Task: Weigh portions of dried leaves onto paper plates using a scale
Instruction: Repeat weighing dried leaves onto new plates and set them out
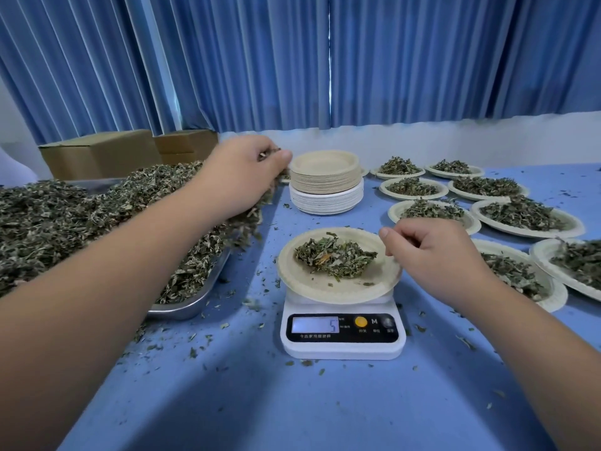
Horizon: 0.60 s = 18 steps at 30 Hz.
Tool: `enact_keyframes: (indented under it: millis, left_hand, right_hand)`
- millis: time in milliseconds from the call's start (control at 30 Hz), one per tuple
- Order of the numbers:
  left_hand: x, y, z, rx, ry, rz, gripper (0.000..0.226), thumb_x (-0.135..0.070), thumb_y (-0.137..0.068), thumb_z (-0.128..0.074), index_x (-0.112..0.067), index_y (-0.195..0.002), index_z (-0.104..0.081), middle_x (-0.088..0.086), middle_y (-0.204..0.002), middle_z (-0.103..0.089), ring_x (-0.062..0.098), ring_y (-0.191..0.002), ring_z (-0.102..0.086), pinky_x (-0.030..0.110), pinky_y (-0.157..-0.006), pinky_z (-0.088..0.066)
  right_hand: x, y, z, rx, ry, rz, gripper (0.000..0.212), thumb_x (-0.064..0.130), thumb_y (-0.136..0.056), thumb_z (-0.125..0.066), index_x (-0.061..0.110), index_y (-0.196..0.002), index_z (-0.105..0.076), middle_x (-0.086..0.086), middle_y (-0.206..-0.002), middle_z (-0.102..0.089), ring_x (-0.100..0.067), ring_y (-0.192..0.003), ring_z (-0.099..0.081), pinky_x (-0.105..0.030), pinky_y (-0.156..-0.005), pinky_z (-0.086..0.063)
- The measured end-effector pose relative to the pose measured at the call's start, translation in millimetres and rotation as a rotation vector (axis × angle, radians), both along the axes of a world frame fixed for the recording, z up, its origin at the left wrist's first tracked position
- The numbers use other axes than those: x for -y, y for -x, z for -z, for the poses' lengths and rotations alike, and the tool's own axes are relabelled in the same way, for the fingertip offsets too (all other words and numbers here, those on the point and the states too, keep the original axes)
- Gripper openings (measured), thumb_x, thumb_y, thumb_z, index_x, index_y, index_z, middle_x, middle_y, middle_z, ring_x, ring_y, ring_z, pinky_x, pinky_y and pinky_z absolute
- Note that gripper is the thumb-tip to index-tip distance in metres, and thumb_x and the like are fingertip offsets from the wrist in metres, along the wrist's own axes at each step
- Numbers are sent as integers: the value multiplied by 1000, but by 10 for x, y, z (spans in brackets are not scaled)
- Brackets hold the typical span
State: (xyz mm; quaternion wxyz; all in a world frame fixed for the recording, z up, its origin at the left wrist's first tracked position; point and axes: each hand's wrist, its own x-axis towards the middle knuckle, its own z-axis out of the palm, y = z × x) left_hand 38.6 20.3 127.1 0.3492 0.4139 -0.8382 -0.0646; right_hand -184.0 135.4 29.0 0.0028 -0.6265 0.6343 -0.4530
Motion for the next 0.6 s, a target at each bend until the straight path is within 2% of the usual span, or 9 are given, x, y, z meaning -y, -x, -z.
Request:
enact_keyframes:
  millis: [100, 267, 333, 400, 500, 600]
  left_hand:
    - [-136, 310, 108, 2, -65, 74, 27, -45, -98, -47, -28, -79, -58, -6, -74, -62, 6, -65, -57, 22, -52, -38]
    - [-218, 717, 437, -18, -169, 228, 27, -35, -99, -48, -15, -90, -64, 1, -78, -68, 12, -67, -57, 27, -64, -43]
    - [-232, 781, 497, -16, -174, 280, 24, -33, -100, -48, -17, -91, -64, -1, -80, -69, 3, -59, -51, 20, -57, -39]
    - [-241, 792, 503, -5, -146, 316, 22, -31, -100, -47, -19, -91, -64, -6, -73, -64, -2, -53, -46, 15, -50, -32]
    - [-236, 766, 495, 8, -128, 333, 23, -30, -100, -46, -19, -90, -63, -10, -62, -52, -2, -52, -42, 14, -49, -32]
    - [-219, 746, 489, -47, -174, 301, 25, -31, -100, -46, -15, -91, -63, -11, -60, -48, 1, -52, -38, 17, -51, -32]
  right_hand:
    - [-11, 6, -3, 1, 1, 3, 44, 29, -93, -56, -5, -65, -59, -19, -55, -50, -10, -44, -35, -19, -45, -29]
    - [-29, 9, -26, -5, 9, 4, 43, 27, -92, -57, -7, -66, -58, -18, -53, -46, -10, -46, -33, -22, -47, -25]
    - [-37, 10, -38, -30, 13, 8, 44, 28, -92, -56, -7, -66, -58, -20, -54, -46, -11, -47, -33, -24, -48, -25]
    - [-41, 11, -49, -35, 17, 5, 44, 28, -92, -55, -7, -65, -56, -21, -54, -46, -12, -47, -33, -25, -48, -24]
    - [-38, 10, -54, -21, 27, 0, 45, 28, -91, -56, -2, -59, -49, -19, -54, -45, -11, -47, -31, -29, -50, -26]
    - [-36, 5, -50, -17, 30, 1, 46, 26, -91, -57, 0, -56, -44, -19, -54, -45, -12, -48, -32, -31, -52, -30]
